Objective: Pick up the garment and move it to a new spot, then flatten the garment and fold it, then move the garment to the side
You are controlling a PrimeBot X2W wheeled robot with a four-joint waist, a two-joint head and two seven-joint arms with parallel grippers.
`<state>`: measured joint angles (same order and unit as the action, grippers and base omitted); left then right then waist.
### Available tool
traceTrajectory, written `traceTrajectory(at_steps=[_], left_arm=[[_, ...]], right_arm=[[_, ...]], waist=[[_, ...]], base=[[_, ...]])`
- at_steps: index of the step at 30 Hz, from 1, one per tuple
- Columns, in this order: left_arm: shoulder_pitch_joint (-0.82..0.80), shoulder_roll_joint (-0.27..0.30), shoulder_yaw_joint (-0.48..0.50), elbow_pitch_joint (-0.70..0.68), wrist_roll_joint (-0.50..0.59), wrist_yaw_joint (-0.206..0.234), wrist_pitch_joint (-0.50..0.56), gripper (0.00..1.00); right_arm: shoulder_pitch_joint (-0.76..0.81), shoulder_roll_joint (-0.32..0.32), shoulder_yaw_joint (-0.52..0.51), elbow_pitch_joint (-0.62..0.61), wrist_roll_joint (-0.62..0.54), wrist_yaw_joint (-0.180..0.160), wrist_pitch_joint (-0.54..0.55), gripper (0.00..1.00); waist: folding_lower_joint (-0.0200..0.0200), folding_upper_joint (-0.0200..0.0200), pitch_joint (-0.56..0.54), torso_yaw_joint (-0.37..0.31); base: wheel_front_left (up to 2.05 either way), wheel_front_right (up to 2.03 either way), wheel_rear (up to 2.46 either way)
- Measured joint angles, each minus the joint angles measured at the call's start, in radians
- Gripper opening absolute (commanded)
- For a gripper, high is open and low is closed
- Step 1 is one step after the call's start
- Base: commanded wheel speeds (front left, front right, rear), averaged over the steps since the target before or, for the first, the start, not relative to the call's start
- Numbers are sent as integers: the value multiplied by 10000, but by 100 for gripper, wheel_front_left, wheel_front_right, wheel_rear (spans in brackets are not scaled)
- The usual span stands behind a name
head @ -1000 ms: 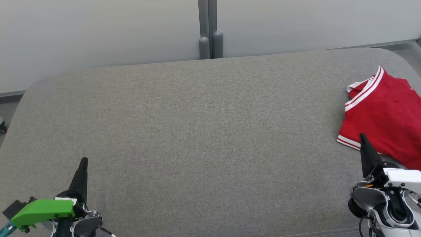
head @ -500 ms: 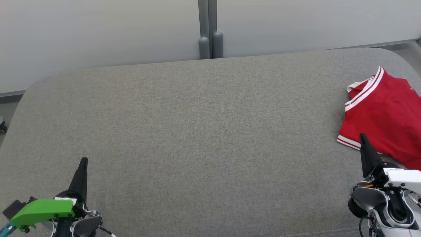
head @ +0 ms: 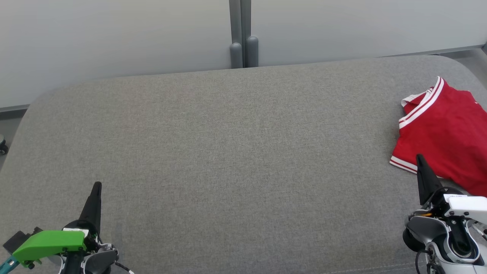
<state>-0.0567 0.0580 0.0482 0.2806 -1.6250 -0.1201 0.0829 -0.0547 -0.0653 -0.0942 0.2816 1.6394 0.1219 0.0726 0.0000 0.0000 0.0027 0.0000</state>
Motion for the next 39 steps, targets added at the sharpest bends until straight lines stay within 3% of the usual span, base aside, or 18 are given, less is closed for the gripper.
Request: traceTrajectory(at_steps=[39], left_arm=[[0, -15, 29, -27, 0, 0, 13, 0]], right_arm=[[0, 19, -25, -10, -2, 2, 77, 0]], waist=[[0, 0, 2, 0]], base=[[0, 0, 0]])
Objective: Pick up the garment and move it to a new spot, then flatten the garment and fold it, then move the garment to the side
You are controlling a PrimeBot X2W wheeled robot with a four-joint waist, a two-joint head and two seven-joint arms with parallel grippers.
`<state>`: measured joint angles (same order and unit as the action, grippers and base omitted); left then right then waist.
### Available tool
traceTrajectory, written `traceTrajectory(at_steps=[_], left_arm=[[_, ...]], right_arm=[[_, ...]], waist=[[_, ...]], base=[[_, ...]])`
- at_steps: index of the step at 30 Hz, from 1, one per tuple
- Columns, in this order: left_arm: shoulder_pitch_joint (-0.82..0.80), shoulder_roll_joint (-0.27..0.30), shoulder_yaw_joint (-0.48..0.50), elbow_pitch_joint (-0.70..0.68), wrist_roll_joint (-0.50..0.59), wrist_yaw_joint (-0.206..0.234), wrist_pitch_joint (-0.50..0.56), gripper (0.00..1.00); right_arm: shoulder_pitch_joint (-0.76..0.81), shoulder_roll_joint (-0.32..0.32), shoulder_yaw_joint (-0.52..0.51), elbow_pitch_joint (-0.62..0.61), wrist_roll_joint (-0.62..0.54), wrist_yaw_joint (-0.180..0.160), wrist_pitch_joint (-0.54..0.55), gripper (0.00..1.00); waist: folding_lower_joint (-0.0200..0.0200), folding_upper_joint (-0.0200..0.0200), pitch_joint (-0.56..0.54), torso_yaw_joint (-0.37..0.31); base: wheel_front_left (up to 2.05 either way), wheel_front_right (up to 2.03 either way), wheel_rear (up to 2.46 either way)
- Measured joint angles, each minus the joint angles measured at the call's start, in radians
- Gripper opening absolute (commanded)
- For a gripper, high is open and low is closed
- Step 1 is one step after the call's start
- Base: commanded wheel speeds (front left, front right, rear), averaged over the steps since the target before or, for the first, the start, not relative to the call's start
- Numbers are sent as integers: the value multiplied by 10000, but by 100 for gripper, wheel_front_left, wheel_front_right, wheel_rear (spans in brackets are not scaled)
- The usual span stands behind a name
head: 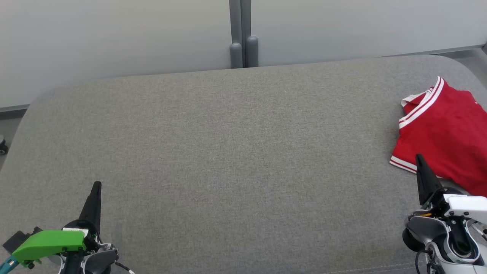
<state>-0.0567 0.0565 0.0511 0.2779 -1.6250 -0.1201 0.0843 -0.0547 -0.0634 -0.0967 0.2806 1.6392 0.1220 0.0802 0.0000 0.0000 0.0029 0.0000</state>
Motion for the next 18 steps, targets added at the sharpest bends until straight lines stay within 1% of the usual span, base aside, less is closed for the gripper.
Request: traceTrajectory(at_steps=[18], left_arm=[[0, -13, 12, -6, 0, 0, 29, 0]], right_arm=[[0, 4, -6, -2, -2, 0, 0, 0]], waist=[[0, 0, 0, 0]], base=[[0, 0, 0]])
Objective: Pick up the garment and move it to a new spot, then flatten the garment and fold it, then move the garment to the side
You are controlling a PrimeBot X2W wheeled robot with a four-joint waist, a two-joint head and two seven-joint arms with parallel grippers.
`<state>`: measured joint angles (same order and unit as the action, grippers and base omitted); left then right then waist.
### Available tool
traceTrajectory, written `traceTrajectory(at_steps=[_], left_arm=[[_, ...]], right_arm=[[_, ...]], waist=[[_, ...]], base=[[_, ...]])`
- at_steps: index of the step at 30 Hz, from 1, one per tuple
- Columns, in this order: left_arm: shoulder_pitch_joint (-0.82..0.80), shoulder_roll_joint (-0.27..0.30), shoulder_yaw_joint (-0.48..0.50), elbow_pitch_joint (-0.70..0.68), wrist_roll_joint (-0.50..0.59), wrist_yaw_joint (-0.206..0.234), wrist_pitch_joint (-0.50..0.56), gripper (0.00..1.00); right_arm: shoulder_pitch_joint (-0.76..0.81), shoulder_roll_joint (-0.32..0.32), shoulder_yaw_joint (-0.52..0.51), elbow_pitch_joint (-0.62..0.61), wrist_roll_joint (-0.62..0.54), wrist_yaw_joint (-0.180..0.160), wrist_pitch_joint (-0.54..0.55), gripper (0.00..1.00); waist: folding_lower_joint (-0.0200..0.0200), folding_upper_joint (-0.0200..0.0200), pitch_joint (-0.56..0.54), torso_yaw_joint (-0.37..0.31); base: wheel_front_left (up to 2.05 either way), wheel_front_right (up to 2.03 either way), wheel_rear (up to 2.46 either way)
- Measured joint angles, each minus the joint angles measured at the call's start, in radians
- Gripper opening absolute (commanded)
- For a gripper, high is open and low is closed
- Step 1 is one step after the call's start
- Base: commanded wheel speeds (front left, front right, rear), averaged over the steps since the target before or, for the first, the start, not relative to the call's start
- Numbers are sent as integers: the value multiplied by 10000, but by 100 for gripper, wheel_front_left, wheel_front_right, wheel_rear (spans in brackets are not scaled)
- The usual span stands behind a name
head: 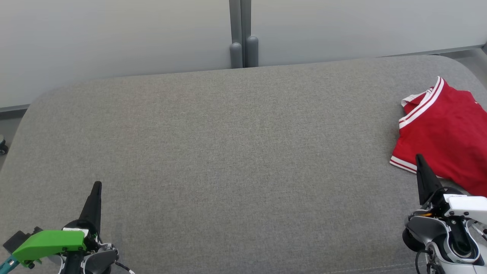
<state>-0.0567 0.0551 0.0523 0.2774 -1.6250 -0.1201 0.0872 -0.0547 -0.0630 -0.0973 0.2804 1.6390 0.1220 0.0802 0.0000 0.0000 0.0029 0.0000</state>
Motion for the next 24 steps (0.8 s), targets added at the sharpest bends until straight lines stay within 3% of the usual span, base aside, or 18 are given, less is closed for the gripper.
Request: traceTrajectory(at_steps=[24], left_arm=[[0, -6, 10, -6, 0, 0, 0, 0]], right_arm=[[0, 4, -17, -4, 0, 0, 0, 0]], waist=[[0, 0, 0, 0]], base=[[0, 0, 0]])
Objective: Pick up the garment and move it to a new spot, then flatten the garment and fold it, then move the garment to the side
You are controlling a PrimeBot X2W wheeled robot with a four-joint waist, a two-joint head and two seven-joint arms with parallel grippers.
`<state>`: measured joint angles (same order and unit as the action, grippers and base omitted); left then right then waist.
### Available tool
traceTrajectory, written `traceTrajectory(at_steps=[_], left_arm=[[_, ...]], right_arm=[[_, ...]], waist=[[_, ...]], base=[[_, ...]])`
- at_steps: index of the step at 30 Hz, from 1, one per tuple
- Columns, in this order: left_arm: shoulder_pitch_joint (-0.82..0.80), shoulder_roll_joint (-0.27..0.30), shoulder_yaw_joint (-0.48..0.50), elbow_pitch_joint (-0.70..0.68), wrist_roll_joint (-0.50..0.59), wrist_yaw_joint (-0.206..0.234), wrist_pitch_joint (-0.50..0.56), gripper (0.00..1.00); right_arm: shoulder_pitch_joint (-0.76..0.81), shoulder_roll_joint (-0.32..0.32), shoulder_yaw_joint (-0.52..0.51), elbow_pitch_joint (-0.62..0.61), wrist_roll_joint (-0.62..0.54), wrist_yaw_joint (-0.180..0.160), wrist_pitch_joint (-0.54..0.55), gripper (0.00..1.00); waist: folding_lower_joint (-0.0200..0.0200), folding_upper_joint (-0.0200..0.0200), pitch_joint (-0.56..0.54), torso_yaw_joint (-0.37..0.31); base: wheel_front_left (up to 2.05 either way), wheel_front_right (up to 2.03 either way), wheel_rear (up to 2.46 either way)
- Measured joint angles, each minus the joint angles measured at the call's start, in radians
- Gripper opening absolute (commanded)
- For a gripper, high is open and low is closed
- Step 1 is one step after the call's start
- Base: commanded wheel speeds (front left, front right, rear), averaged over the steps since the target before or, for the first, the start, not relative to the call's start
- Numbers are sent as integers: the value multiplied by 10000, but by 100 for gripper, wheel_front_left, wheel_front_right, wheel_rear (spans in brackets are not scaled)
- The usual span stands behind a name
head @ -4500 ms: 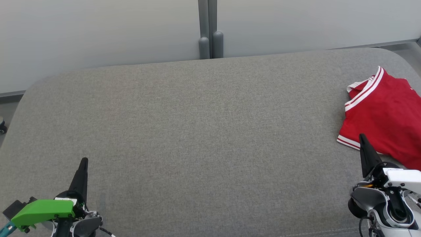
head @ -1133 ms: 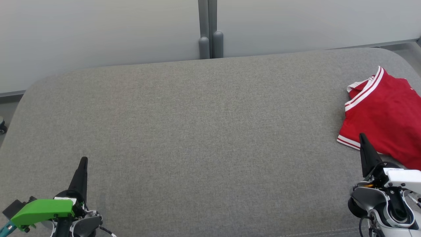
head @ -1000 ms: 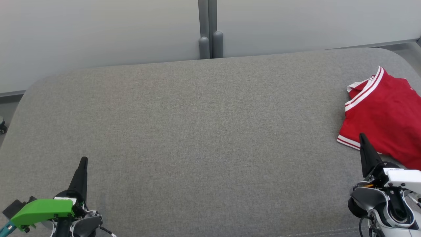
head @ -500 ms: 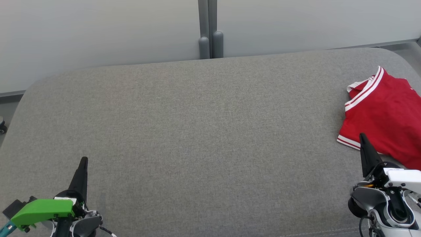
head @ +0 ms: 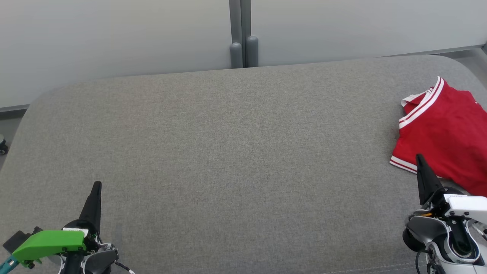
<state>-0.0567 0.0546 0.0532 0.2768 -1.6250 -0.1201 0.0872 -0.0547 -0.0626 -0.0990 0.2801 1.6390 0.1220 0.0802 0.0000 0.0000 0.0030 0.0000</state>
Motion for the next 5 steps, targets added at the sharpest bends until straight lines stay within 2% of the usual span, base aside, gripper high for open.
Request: traceTrajectory(at_steps=[5], left_arm=[[0, 0, 4, 0, 0, 0, 0, 0]], right_arm=[[0, 2, -4, -2, -2, 0, 2, 0]], waist=[[0, 0, 0, 0]], base=[[0, 0, 0]])
